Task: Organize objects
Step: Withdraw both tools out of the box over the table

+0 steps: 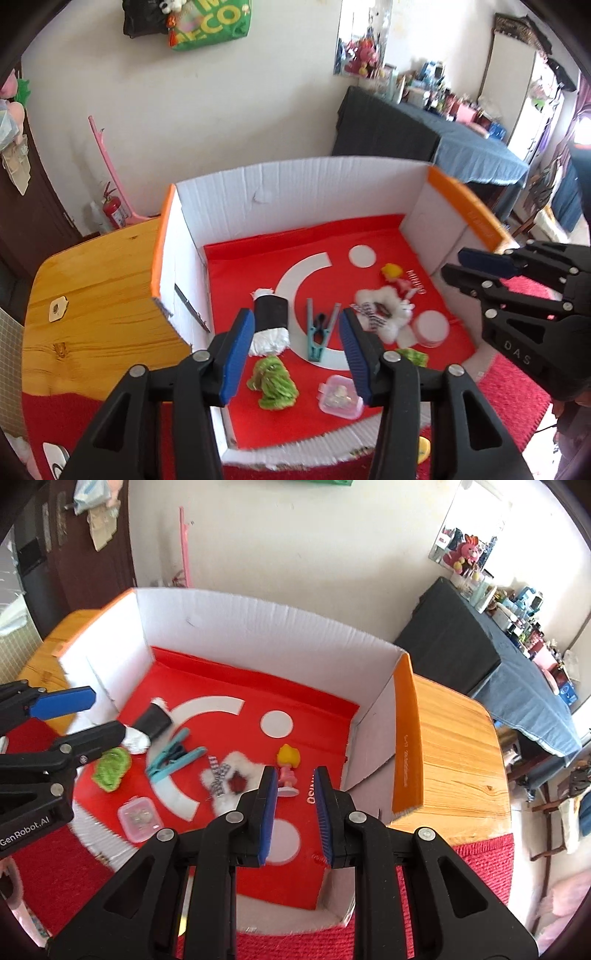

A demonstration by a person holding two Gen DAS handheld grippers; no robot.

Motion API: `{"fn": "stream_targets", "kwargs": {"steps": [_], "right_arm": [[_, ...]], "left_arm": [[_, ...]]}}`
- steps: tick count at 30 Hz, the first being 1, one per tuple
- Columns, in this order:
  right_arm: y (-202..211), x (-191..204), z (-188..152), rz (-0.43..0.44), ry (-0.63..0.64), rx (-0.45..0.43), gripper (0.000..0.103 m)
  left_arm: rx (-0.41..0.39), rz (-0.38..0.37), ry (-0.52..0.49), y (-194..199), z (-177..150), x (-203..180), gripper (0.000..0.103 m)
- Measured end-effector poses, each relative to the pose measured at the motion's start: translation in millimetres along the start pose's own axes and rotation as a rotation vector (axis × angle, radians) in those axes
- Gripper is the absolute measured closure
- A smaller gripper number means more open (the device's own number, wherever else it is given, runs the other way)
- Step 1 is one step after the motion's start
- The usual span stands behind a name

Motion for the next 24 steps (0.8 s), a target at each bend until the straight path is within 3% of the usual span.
{"fn": "stream_targets", "kwargs": {"steps": [9, 11, 19, 21, 22, 23, 24], "right_arm": [[49.9, 0.9, -15.6, 0.082, -0.048, -0.159, 0.083], [61.2, 2.2, -22.4, 0.106, -0.058, -0.191, 0.078], [95.4, 15.1, -48.3, 0.177, -0.078, -0.287, 0.075], [101.2, 16.3, -54.3, 0.190, -0.086, -0.307, 0.063], [105.3, 17.3, -58.0, 0.189, -0.089, -0.322, 0.043], [110.4, 18.4, -62.2, 0.181, -0.087, -0.351, 0.032], [113.8, 19.9, -65.3, 0.173, -0.082, -0.369, 0.032]], "left_arm": [[-0.146, -0.023, 0.002, 52.9, -16.0, -5.1, 0.041], [-0.176, -0.021, 0.013, 63.2, -22.4, -5.1, 0.038], [-0.251, -0.055, 0.050, 91.0, -44.2, -5.8, 0.030], [-0.280, -0.035, 0.054, 97.9, -50.0, -5.7, 0.025], [-0.292, -0.025, 0.053, 100.6, -53.0, -6.2, 0.025], [-0.304, -0.015, 0.052, 103.5, -56.3, -6.8, 0.025], [-0.313, -0.008, 0.052, 105.8, -60.1, -7.9, 0.024]]}}
Point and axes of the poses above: each gripper's, at about its wrist camera, not at the fingertips, and y roughly against the way its jaws point, x to its left, z to its top, the point moved 5 cm from there along -y, roughly the way its jaws point, and after that the axes turned 1 degree about -x, right-handed, at the moved point
